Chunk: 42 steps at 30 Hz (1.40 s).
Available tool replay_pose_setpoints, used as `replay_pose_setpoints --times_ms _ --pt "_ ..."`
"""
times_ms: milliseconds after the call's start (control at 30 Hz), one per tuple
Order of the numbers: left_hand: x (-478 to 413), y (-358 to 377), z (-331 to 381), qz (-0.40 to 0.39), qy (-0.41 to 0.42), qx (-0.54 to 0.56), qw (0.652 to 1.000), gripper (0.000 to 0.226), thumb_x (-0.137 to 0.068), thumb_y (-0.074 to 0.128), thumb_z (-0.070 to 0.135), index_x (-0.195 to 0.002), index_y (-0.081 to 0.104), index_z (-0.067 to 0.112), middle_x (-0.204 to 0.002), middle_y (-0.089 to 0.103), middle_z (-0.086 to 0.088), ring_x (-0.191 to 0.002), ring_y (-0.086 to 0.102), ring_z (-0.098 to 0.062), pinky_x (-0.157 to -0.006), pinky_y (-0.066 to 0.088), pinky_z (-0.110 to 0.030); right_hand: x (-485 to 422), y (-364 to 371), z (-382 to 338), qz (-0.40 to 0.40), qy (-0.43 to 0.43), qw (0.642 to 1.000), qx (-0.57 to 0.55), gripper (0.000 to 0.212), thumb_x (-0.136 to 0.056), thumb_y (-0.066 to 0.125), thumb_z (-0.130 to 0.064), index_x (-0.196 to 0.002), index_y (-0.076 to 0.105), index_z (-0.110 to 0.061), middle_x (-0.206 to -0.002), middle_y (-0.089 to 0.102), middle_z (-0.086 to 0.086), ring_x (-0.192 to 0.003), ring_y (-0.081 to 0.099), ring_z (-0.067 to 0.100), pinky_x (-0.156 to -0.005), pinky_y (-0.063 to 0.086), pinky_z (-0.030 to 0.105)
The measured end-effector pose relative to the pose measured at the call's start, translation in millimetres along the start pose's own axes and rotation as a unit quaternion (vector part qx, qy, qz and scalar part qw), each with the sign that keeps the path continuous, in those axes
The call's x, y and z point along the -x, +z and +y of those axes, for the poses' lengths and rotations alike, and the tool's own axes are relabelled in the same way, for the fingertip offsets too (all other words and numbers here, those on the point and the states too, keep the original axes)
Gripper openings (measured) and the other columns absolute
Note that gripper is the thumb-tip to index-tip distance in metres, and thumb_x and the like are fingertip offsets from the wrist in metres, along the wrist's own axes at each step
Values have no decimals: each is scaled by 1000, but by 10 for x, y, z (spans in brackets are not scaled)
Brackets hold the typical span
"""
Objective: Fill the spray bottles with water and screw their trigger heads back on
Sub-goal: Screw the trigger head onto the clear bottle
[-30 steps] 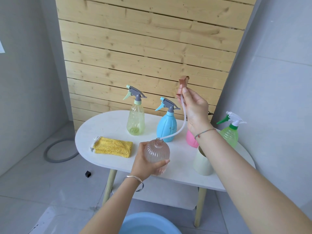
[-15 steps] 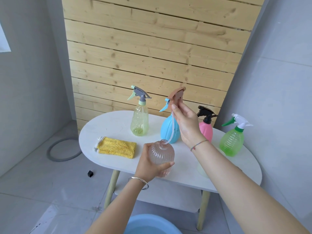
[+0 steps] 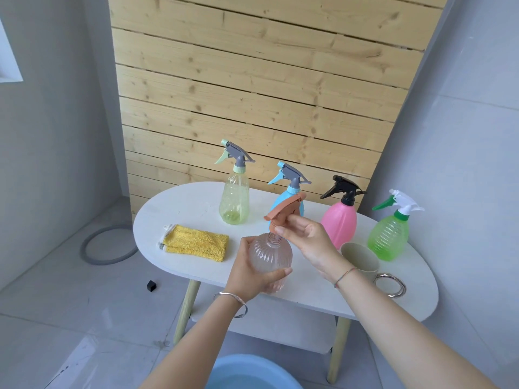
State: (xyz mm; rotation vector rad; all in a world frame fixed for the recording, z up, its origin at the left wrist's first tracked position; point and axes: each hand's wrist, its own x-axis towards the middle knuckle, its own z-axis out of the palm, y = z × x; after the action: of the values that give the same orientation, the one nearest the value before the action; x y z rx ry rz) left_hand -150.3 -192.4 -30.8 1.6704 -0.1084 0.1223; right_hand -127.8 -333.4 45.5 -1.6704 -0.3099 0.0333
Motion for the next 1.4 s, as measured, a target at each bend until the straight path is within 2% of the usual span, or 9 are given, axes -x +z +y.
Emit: replay_pose_setpoints --times_ms 367,433,533,633,767,1000,1200,1300,1400 --pt "-18 -5 -55 -22 -6 -1 1000 73 -61 91 17 -114 40 20 -110 54 12 -97 52 11 -72 41 -2 74 23 193 7 -33 999 -9 20 -82 71 -7 -102 70 -4 -105 72 6 -108 64 16 -98 47 26" --pt "-32 -90 -44 -59 -19 -8 998 83 -58 92 28 -120 38 19 -119 52 8 -104 50 9 -75 41 -1 81 49 217 21 -47 999 -9 16 -81 71 -5 -97 70 -3 -101 72 7 -101 65 15 -97 48 27" --pt "-89 -273 127 -108 -23 -32 993 96 -62 74 63 -138 32 22 -139 43 8 -123 44 0 -97 37 -12 96 82 235 36 -43 998 -26 14 -81 71 -4 -95 70 -5 -96 72 4 -93 64 11 -89 50 22" --pt "-270 -397 480 -43 52 -6 998 49 -94 54 43 -138 44 25 -137 49 11 -124 45 -2 -98 35 -15 112 116 257 53 -40 996 -51 16 -80 71 -3 -95 71 -9 -92 73 -3 -89 65 5 -82 48 14" --pt "-504 -345 780 -116 103 -53 986 22 -88 69 23 -109 70 19 -103 73 4 -95 68 -5 -89 51 -25 125 185 291 92 -35 992 -85 19 -77 74 -4 -96 71 -7 -95 73 1 -90 64 6 -86 48 18" --pt "-568 -281 742 -117 121 -36 985 21 -82 74 16 -102 75 8 -94 76 -4 -88 71 -11 -85 56 -26 163 322 385 160 -60 983 -59 19 -79 74 -11 -98 73 -14 -99 73 0 -97 64 11 -94 48 31" --pt "-484 -235 670 -90 136 18 986 14 -84 72 13 -97 75 18 -92 75 7 -87 68 -5 -81 53 -20 184 364 418 131 -64 989 -11 15 -89 65 -18 -103 69 -23 -99 70 -18 -100 60 -3 -88 42 13" --pt "-501 -234 628 -68 135 16 988 15 -82 73 18 -97 75 21 -92 75 7 -89 65 -10 -88 49 -25 157 398 442 187 -42 980 -43 15 -82 73 -17 -96 73 -23 -97 72 -13 -99 60 2 -92 46 23" --pt "-503 -223 612 -70 136 28 988 17 -82 73 17 -98 74 23 -95 75 7 -103 64 -4 -91 47 -18 124 473 457 229 -23 971 -71 14 -75 79 -17 -87 73 -18 -93 70 -10 -93 61 4 -91 48 31"
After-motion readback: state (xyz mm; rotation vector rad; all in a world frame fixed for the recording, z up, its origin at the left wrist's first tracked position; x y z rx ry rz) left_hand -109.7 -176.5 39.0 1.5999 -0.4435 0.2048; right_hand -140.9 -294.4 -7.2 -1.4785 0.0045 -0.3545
